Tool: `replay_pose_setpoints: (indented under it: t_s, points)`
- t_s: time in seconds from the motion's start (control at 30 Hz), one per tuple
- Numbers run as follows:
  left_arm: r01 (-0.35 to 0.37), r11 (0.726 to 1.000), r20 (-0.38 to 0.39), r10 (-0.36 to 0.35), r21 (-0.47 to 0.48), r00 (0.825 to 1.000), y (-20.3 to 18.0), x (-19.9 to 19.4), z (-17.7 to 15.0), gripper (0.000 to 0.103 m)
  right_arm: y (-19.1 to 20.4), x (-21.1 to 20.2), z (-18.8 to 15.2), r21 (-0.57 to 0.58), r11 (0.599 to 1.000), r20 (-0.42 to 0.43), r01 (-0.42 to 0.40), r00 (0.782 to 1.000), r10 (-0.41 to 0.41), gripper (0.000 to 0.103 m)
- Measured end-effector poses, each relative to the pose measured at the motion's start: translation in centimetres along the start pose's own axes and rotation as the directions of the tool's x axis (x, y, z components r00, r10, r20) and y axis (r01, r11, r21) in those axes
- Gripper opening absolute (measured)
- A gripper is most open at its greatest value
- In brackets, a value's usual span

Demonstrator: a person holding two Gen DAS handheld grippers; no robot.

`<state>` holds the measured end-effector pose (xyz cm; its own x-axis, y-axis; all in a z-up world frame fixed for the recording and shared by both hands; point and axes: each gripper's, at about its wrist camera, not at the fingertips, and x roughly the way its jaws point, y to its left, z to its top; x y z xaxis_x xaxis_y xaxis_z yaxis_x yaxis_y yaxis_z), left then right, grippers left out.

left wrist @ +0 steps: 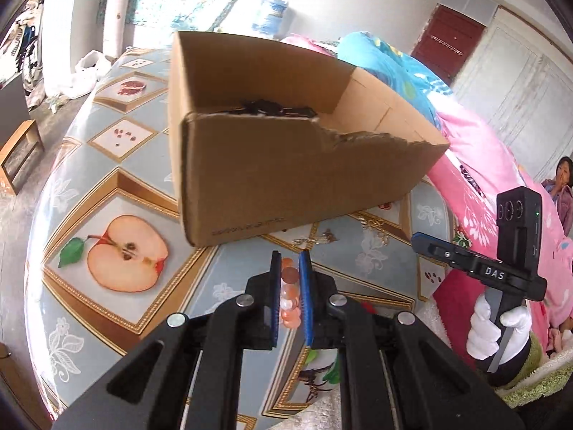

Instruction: Organize jewelry

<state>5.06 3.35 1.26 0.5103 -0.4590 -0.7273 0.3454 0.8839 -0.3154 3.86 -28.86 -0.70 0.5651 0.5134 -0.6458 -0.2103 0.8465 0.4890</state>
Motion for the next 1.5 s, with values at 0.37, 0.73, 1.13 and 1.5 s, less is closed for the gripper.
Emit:
replay_pose_setpoints:
  t_s: [0.37,0.73,1.13,1.5]
  points:
    - [-0.162,0.982,0.090,0.153,0.097,0.984,-0.2,-1.1,-0.1,0.037,1.7,-0.2,0.6,-0.001,1.000,0.024,-0.013,1.000,0.013,0.034]
    - [-0.168,0.972,0.215,0.131,0.165,0.968,-2.0,-1.8,1.8,0.037,3.3,-0.3,4.3,-0.068,0.997,0.093,-0.041,0.995,0.048,0.032]
    - [-0.211,0.960,0.241,0.164,0.186,0.957,-2.4,-1.3,1.7,0.037,3.1,0.8,6.0,-0.094,0.995,0.111,-0.034,0.993,0.045,0.032]
    - [-0.115,0.945,0.136,0.076,0.306,0.988,-5.5,2.6,0.6,0.037,3.2,0.0,3.3,-0.098,0.995,0.077,-0.032,0.996,0.040,0.032]
